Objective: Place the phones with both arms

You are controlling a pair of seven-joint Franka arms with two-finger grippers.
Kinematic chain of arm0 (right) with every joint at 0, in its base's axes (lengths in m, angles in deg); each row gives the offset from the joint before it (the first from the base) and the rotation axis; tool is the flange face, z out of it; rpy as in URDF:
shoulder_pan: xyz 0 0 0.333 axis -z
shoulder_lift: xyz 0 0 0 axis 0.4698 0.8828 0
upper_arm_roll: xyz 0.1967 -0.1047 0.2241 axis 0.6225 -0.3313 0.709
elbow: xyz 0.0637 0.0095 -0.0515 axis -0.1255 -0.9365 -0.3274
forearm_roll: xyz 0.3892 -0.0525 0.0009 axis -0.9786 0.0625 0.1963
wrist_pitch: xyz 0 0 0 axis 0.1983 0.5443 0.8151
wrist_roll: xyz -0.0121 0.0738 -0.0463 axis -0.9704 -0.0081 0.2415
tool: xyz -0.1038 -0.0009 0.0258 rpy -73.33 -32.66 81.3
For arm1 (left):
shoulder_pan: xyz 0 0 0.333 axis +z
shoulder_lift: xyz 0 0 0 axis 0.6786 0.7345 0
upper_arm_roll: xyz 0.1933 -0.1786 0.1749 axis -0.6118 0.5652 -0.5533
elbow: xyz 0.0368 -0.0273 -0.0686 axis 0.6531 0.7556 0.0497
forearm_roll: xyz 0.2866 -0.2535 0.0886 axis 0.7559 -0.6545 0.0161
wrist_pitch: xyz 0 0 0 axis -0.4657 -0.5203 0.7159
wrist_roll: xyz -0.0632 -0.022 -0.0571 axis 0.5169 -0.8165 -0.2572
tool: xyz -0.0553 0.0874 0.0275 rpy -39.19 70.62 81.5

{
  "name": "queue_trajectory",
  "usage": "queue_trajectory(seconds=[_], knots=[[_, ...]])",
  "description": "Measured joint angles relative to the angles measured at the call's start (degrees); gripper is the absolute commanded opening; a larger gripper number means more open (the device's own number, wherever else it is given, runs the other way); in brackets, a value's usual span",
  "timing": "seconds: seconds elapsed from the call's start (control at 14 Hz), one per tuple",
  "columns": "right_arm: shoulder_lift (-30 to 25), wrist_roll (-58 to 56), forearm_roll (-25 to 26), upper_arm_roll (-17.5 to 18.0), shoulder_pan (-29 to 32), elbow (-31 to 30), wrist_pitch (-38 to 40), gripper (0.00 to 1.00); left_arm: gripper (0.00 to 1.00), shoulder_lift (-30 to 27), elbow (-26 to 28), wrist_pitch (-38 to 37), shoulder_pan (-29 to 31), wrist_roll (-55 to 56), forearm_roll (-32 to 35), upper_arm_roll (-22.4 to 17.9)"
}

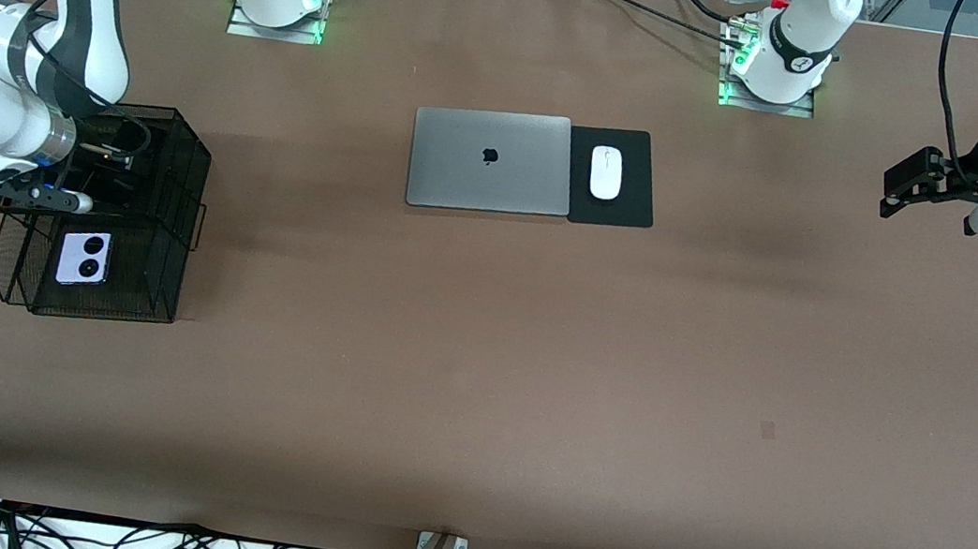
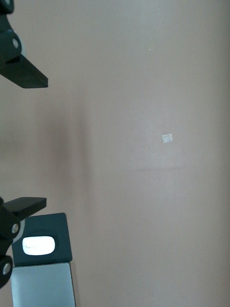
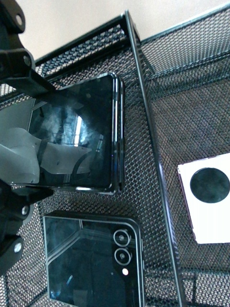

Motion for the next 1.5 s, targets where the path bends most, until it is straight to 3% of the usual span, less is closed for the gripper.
queue_trajectory(seconds=[0.21, 0.28, 0.36, 0.43, 0.5, 0.57, 0.64, 0.78, 1.28, 1.5], knots=[[0.8, -0.5, 0.0, -0.1, 0.4, 0.0, 0.0, 0.0, 1.0, 0.0, 0.0, 0.0, 0.0, 0.0, 0.0, 0.0], [0.8, -0.5, 0.0, -0.1, 0.4, 0.0, 0.0, 0.13, 1.0, 0.0, 0.0, 0.0, 0.0, 0.0, 0.0, 0.0], [0.9, -0.6, 0.0, -0.1, 0.4, 0.0, 0.0, 0.36, 1.0, 0.0, 0.0, 0.0, 0.0, 0.0, 0.0, 0.0], [0.9, -0.9, 0.0, -0.1, 0.4, 0.0, 0.0, 0.49, 1.0, 0.0, 0.0, 0.0, 0.0, 0.0, 0.0, 0.0], [0.9, -1.4, 0.0, -0.1, 0.4, 0.0, 0.0, 0.51, 1.0, 0.0, 0.0, 0.0, 0.0, 0.0, 0.0, 0.0], [0.9, -1.8, 0.0, -0.1, 0.4, 0.0, 0.0, 0.62, 1.0, 0.0, 0.0, 0.0, 0.0, 0.0, 0.0, 0.0], [0.9, -2.1, 0.0, -0.1, 0.4, 0.0, 0.0, 0.82, 1.0, 0.0, 0.0, 0.0, 0.0, 0.0, 0.0, 0.0], [0.9, -2.3, 0.0, -0.1, 0.4, 0.2, -0.1, 0.99, 1.0, 0.0, 0.0, 0.0, 0.0, 0.0, 0.0, 0.0], [0.8, -2.4, 0.0, -0.1, 0.4, 1.7, -0.1, 1.0, 1.0, 0.0, 0.0, 0.0, 0.0, 0.0, 0.0, 0.0], [0.8, -2.6, 0.0, -0.1, 0.4, 5.6, 1.4, 1.0, 1.0, 0.0, 0.0, 0.0, 0.0, 0.0, 0.0, 0.0]])
